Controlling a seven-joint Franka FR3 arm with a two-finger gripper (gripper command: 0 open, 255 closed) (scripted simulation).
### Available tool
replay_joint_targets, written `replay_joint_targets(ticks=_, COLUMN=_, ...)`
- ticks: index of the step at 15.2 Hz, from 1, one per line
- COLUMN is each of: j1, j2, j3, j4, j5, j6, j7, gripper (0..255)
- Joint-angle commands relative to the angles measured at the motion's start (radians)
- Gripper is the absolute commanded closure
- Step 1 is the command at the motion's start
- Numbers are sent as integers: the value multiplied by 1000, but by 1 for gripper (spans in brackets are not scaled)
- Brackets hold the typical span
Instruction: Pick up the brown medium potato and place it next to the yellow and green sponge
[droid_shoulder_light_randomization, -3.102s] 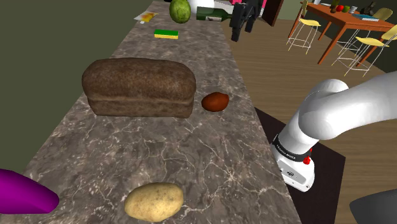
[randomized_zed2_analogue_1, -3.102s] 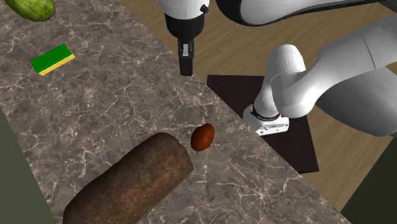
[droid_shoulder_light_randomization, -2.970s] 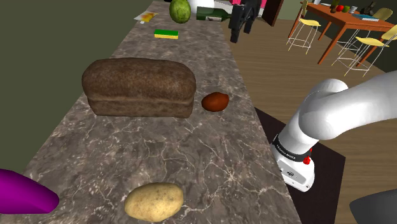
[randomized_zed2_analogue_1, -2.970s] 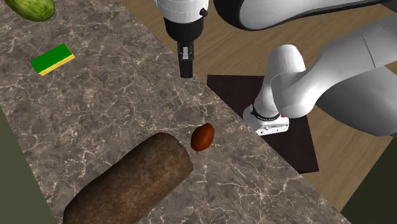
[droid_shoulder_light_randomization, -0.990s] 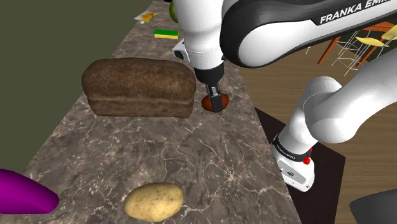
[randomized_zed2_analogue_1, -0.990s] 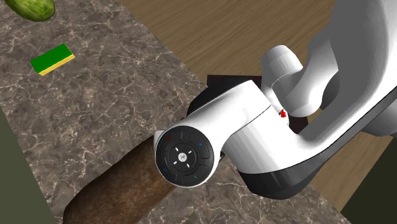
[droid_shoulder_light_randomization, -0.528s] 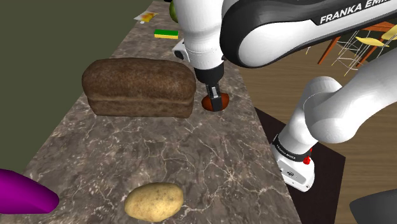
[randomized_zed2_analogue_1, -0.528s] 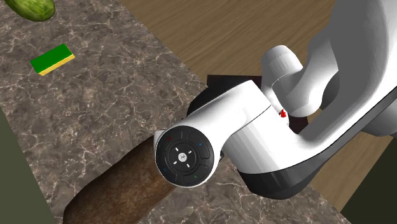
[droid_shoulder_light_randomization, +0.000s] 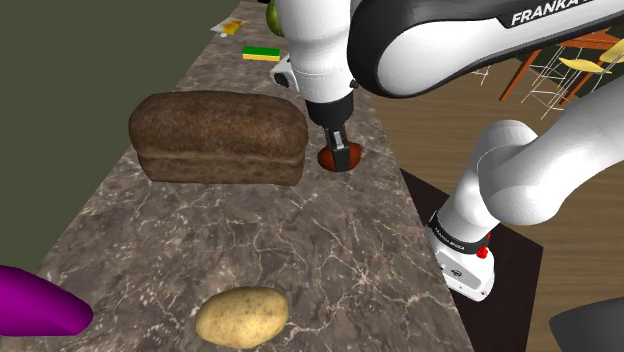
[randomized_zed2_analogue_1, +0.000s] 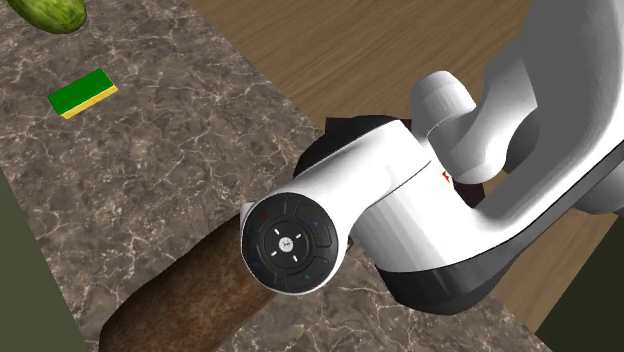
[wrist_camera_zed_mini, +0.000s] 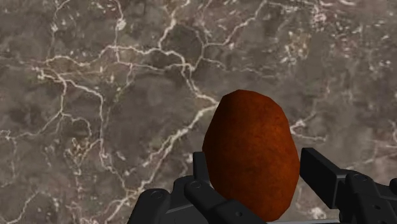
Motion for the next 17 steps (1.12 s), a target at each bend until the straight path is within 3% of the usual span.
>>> replay_joint_targets(ticks=1, j1=-1, j2=-5, j3=-4, j4=24, j5=-1, j6=-28, j7=-6, gripper=255)
replay_joint_targets(ticks=17, j1=-11, j2=-14, j3=-24, j4=230, j5=-14, j6=-240, j7=-42, gripper=255)
